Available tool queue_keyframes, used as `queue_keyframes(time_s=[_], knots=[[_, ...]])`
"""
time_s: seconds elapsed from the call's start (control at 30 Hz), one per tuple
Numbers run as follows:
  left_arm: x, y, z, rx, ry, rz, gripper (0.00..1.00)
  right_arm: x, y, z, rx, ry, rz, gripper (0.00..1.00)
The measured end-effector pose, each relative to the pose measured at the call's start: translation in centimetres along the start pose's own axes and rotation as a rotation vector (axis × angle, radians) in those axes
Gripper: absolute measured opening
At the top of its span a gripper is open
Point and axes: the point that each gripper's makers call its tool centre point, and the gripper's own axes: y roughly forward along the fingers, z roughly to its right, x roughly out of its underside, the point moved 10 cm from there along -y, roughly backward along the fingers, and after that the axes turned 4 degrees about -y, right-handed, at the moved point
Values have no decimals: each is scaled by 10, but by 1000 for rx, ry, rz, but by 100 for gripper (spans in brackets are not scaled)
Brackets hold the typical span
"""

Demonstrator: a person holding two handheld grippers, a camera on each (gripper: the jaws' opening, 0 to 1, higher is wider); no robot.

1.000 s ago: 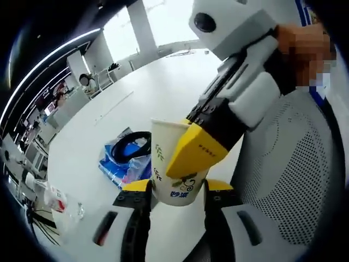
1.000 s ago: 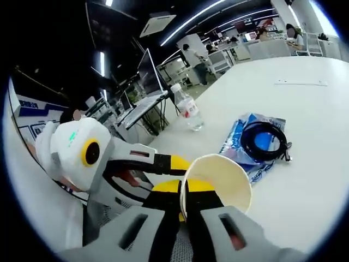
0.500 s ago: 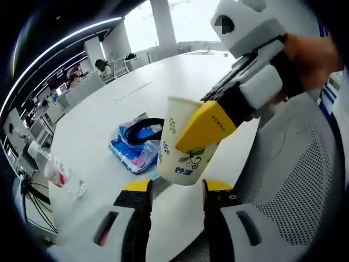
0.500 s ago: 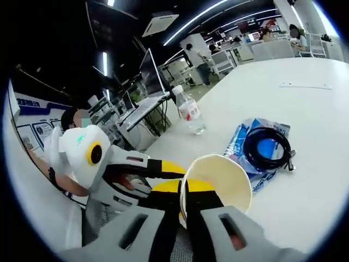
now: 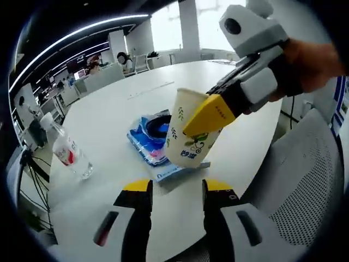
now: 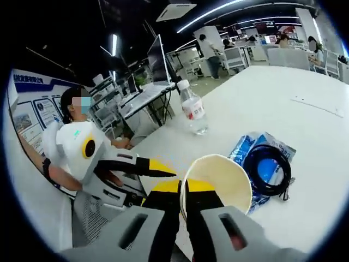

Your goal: Arrange the tabletop items into an orderly group along one side of the table until the central work area is clear of visible clutter.

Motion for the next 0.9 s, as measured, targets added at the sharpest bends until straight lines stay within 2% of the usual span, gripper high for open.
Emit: queue_keyframes(time_s=[0.23,0.5,0.7,0.9], knots=[[0,-2,-8,-8,-22,15,36,-28,25,16,3,-103,-40,0],[2,-7,-22,-20,-59,33,36,-54,56,23,1,-155,-54,0],[3,-12,-33,-40,-94,50,36,-68,81,26,-8,-286,-133,0],[6,-15,-37,-48,-115,61,36,-79,102,31,-24,-362,-191,0]])
